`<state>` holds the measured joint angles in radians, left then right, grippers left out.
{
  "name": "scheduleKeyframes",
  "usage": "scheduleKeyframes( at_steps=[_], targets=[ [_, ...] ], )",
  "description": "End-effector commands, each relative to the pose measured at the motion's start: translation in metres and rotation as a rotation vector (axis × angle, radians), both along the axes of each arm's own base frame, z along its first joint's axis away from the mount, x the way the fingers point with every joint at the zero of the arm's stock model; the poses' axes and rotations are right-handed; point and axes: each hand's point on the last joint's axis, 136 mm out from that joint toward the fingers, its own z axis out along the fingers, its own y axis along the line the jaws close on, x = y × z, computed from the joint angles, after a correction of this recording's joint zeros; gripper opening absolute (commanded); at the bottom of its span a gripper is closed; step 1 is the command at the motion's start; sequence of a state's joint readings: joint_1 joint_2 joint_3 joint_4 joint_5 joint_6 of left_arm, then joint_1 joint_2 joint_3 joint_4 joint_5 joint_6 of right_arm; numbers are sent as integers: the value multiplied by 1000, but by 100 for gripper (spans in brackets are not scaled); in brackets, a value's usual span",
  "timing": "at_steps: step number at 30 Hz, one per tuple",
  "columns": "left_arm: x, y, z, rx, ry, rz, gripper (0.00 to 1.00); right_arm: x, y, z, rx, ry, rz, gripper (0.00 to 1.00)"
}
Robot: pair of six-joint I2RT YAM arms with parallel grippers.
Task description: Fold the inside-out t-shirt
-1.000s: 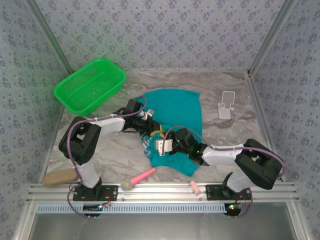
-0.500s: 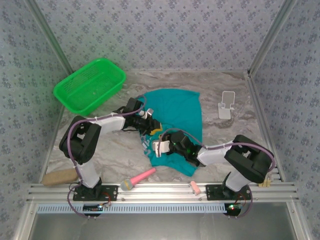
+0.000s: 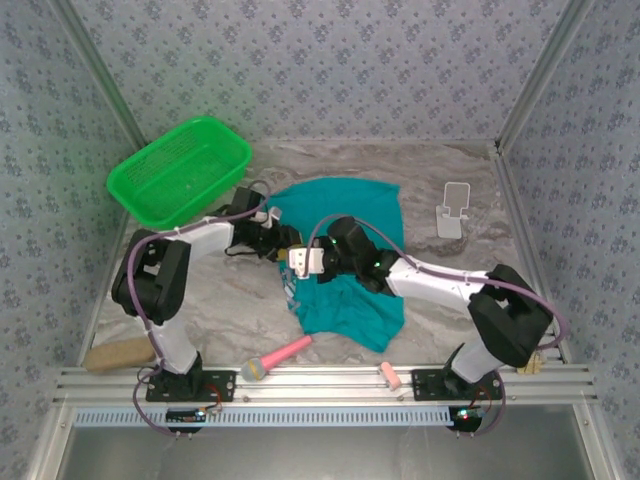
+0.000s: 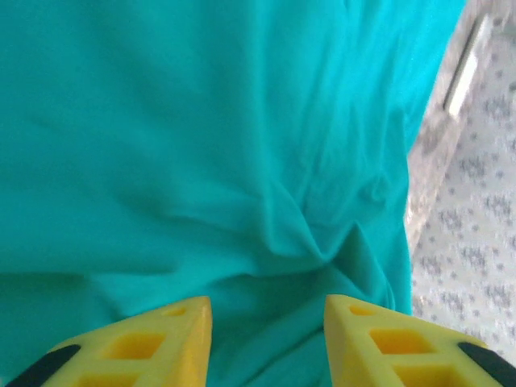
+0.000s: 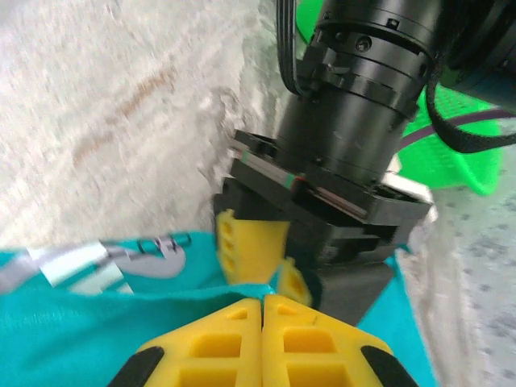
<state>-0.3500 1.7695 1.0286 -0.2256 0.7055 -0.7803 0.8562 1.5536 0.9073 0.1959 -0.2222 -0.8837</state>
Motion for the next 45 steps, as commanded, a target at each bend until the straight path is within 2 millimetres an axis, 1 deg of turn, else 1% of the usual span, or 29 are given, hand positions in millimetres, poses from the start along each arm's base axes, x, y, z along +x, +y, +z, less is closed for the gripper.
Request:
scheduleKeyframes(
  at_steps=[1,3,6,8,9,10,12,14,16,18,19,20,22,24,26,28,30,32,34,36,39,42,45],
  targets=[
    [0,32,13,69,-57,49,43,-2,16,-17,29,243,-63,10],
    [-7,46,17,104,-76,59,44,5,27,-19,73,339,-126,15],
    [-26,57,10,146,-82,50,44,24,31,-28,163,449,-239,22],
    [-38,56,3,127,-94,36,45,36,26,-37,211,548,-310,25],
    [-43,54,-1,115,-102,30,45,41,22,-41,225,576,-346,30],
    [-47,53,-5,115,-105,29,46,47,17,-44,232,583,-386,32],
    [-54,46,-12,126,-122,4,47,52,6,-44,243,577,-450,33],
    [-58,36,-14,152,-146,-54,47,52,-8,-39,251,568,-507,35],
    [-60,27,-14,202,-178,-113,47,45,-22,-30,239,564,-543,38],
    [-59,20,-15,262,-224,-176,48,32,-37,-24,201,585,-573,39],
    [-58,20,-17,290,-236,-191,48,24,-42,-22,186,593,-577,39],
    [-56,20,-21,310,-239,-198,48,14,-47,-25,164,598,-573,39],
    [-53,20,-27,318,-229,-196,48,-11,-48,-25,143,591,-517,39],
    [-49,15,-30,308,-209,-191,48,-37,-48,-30,95,582,-441,39],
    [-44,9,-30,289,-203,-183,48,-56,-46,-40,45,577,-366,38],
    [-38,5,-29,279,-203,-174,47,-70,-40,-48,-12,565,-273,38],
    [-34,5,-30,295,-189,-175,44,-83,-36,-52,-100,519,-152,38],
    [-33,5,-30,311,-172,-185,40,-87,-35,-57,-196,445,-52,38],
    [-34,7,-30,324,-155,-191,37,-92,-38,-64,-306,370,90,38],
    [-35,8,-30,333,-144,-197,35,-87,-40,-71,-364,337,159,39],
    [-36,13,-30,369,-131,-203,33,-75,-41,-72,-383,344,211,39],
    [-35,19,-32,410,-125,-204,23,-71,-36,-79,-405,325,286,40],
    [-32,18,-33,413,-121,-205,17,-65,-32,-84,-451,334,313,40]
  ],
)
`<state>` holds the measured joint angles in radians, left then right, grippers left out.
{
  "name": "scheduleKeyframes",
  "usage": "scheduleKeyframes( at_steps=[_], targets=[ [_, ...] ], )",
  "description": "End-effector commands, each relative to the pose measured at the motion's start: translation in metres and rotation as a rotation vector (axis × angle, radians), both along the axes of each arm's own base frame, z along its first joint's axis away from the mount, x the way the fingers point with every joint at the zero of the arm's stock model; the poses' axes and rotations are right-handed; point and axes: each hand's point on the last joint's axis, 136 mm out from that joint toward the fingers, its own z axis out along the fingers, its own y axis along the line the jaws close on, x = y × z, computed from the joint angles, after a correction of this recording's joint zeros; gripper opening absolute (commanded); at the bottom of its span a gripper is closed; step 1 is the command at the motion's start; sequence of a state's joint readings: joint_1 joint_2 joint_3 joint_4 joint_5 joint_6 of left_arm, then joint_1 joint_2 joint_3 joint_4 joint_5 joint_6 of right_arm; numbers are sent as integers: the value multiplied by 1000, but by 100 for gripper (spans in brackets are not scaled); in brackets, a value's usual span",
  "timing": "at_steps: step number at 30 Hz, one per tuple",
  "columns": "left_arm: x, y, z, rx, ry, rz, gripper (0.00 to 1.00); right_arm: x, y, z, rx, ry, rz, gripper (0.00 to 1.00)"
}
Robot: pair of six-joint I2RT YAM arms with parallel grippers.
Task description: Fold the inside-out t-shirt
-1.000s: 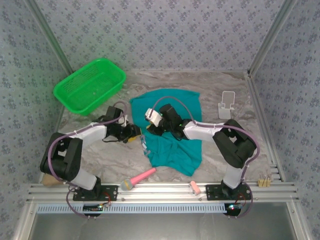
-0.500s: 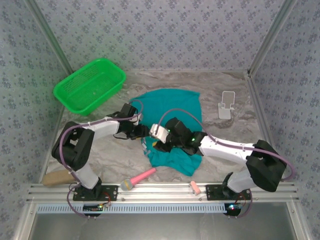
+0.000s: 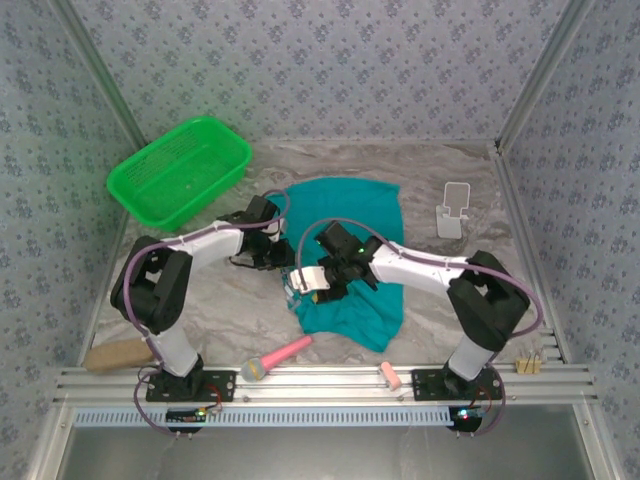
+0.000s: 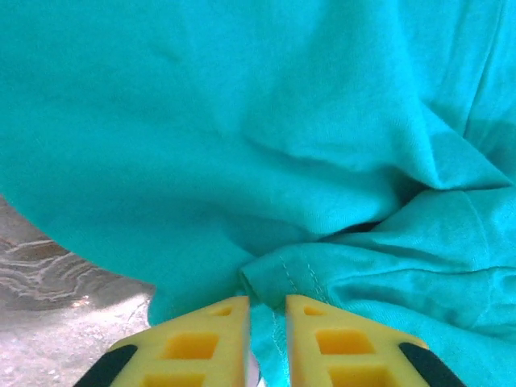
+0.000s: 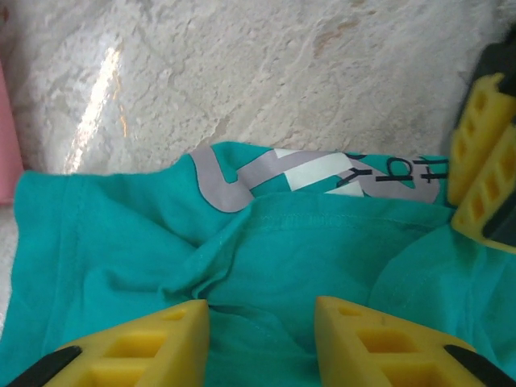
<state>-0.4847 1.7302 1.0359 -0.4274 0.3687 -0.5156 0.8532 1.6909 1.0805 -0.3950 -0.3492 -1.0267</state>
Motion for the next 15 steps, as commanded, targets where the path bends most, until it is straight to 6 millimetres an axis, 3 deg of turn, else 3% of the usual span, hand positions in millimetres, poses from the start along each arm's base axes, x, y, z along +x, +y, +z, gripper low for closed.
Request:
scheduleKeyframes(
  at_steps=[1,5,9,15],
  targets=[
    [1,4,-3,36,25,-3,14,-9,1,-9,-62,28,143,40],
    [6,1,2,30,17,-16,6,-7,10,-16,-100,54,185,40],
    [8,-1,6,37,16,-35,1,-16,8,-31,-178,114,209,39],
    [7,-5,10,15,22,-52,0,-34,-5,-35,-262,219,228,37]
  ],
)
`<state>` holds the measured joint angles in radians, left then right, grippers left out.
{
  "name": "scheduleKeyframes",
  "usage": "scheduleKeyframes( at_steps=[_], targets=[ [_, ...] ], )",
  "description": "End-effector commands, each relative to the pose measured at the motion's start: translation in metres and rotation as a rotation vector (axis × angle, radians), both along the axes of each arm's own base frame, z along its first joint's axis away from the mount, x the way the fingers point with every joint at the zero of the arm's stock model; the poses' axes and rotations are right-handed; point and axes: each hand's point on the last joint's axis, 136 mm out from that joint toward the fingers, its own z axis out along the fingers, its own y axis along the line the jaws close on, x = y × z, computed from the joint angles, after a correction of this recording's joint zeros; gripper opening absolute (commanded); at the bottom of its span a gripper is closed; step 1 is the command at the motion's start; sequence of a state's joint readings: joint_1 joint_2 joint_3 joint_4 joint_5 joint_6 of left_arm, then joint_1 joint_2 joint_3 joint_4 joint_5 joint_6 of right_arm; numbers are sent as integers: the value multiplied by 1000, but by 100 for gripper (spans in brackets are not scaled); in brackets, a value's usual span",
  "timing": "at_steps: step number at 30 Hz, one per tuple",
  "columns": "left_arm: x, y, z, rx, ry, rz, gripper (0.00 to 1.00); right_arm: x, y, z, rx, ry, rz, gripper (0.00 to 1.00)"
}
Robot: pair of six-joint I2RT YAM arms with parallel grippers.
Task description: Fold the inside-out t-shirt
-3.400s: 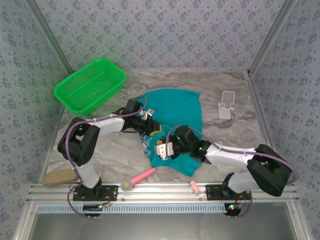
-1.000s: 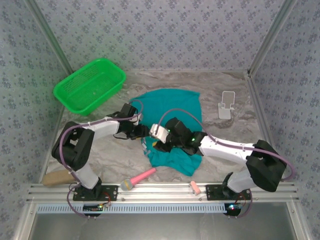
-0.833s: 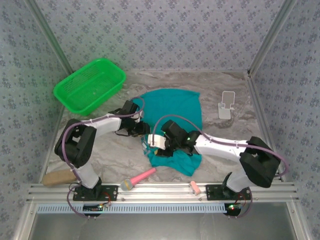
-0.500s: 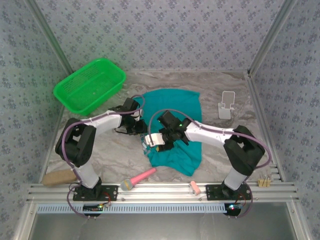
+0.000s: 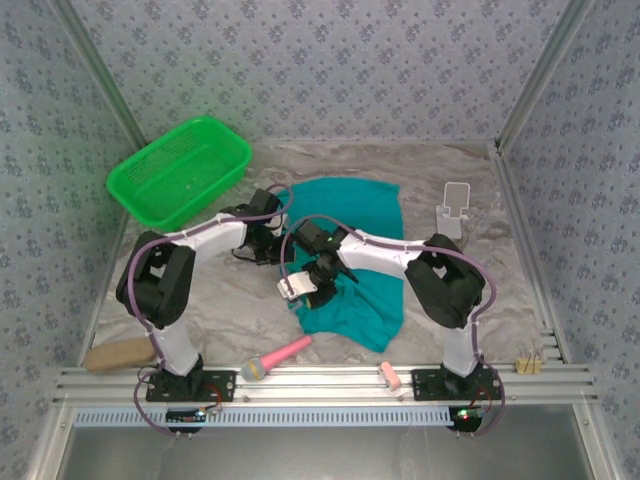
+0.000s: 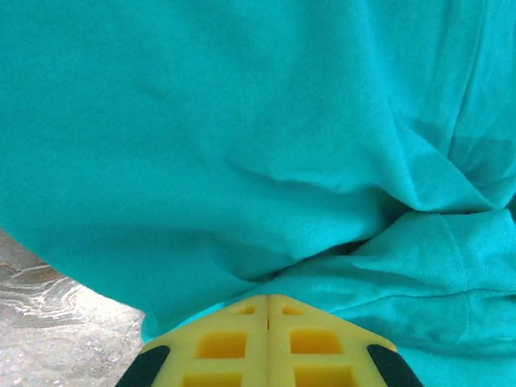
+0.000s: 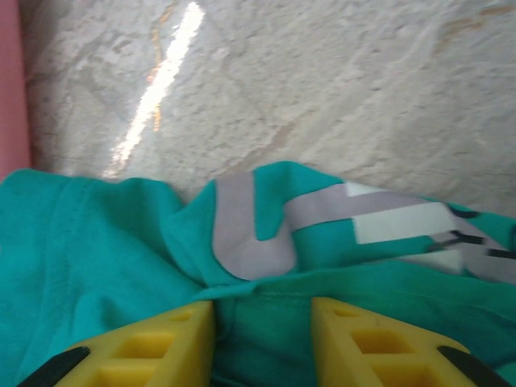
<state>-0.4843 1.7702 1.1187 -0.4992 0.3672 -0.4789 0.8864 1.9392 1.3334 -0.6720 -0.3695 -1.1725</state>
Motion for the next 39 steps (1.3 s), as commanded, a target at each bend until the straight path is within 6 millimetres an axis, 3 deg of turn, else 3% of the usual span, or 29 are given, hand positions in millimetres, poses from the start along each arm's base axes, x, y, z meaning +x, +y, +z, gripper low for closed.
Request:
scheduleKeyframes(
  at_steps=[1,10,14,19,28,32,34,37,39],
  targets=[
    [-1,-2,5,-8,15,-23,0,-24,-18,2,-88,112,53,36],
    [2,-9,14,-50,12,-24,0,-29,-20,-3,-146,144,46,27],
    [0,-4,14,-40,-2,-27,31,-26,-18,-6,-141,94,58,14],
    [-5,3,8,-13,-1,-39,39,-26,-15,8,-60,33,87,4],
    [1,-4,-4,-5,0,-4,38,-22,-11,53,85,-98,91,0],
    [2,-5,-8,-14,14,27,35,-20,-12,60,89,-159,94,0],
    [2,-5,-10,-14,24,38,28,-18,-10,62,106,-230,106,0],
    [2,-2,-12,-4,27,54,15,-36,-6,50,122,-242,193,0],
    [2,0,-12,0,25,62,13,-63,4,42,124,-175,260,1]
  ],
)
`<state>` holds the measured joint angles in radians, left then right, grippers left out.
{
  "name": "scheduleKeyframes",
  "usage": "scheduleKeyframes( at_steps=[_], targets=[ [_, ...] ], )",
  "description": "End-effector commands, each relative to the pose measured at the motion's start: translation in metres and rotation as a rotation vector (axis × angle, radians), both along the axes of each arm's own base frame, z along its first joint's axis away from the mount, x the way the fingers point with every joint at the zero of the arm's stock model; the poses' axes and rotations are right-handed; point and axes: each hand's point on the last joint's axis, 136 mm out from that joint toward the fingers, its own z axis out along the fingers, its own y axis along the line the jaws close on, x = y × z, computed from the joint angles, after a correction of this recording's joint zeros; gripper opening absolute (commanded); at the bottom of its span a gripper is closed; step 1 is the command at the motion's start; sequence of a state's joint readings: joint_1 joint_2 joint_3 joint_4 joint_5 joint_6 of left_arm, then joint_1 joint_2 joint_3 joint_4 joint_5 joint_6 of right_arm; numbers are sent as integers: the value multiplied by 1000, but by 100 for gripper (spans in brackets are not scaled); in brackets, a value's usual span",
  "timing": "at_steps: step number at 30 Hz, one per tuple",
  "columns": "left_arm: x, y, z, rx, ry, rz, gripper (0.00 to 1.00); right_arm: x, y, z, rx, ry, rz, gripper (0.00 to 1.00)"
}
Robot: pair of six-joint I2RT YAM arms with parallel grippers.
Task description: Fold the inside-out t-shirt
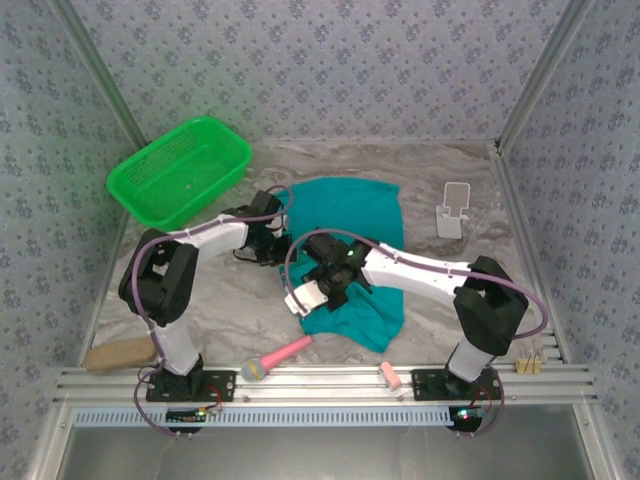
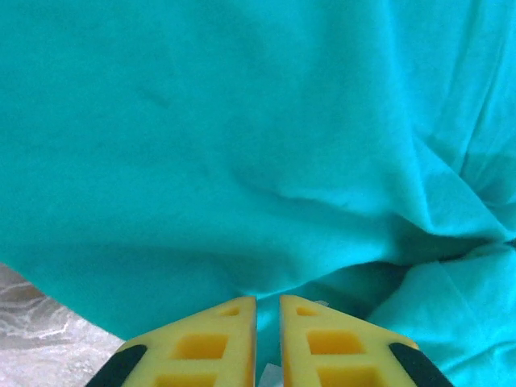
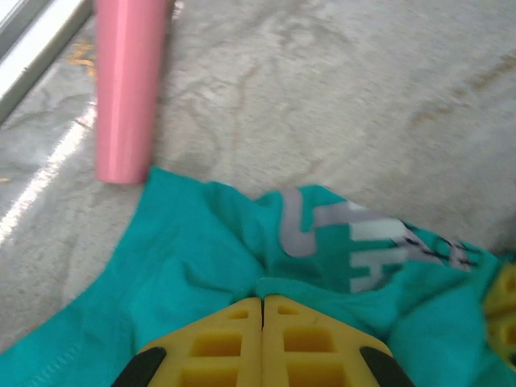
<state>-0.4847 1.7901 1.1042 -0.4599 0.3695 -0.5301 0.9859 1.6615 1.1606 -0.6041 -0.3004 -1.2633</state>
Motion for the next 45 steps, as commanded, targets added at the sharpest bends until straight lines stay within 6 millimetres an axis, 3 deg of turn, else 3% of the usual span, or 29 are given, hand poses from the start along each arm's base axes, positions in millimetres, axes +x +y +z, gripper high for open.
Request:
scheduleKeyframes(
  at_steps=[1,3,5,8,12,14,17,20,23,25,26,29,31,34,40,45],
  targets=[
    [1,3,-4,11,4,24,13,-37,17,-11,4,52,122,3],
    [2,5,-3,14,4,29,13,-46,28,-15,10,80,101,7],
    [3,7,-1,18,1,32,12,-41,37,-14,57,61,51,12],
    [4,11,3,18,-10,39,15,-34,43,10,192,89,-14,24],
    [2,17,6,27,-10,40,23,-20,29,52,371,184,-125,31],
    [0,18,10,24,-24,31,26,-2,18,70,466,196,-246,32],
    [2,14,22,13,-65,8,32,50,-8,88,600,161,-595,34],
    [11,9,26,32,-106,-13,37,115,-67,103,724,126,-1161,40],
    [31,13,16,88,-112,8,37,138,-132,87,730,183,-1632,46],
    [44,16,6,140,-101,16,37,141,-172,65,693,268,-1927,47],
    [51,16,1,166,-96,14,36,141,-183,56,670,323,-2004,47],
    [64,13,-15,207,-65,2,36,135,-176,29,609,505,-1982,45],
    [72,13,-25,231,-59,-6,35,133,-168,11,594,531,-1956,42],
    [85,13,-33,277,-57,-30,34,138,-181,-15,560,495,-2045,38],
    [114,21,-32,385,-106,-60,31,162,-195,-60,493,582,-2227,26],
    [145,11,-32,395,-156,-96,30,191,-197,-79,491,589,-2304,21]
  ],
)
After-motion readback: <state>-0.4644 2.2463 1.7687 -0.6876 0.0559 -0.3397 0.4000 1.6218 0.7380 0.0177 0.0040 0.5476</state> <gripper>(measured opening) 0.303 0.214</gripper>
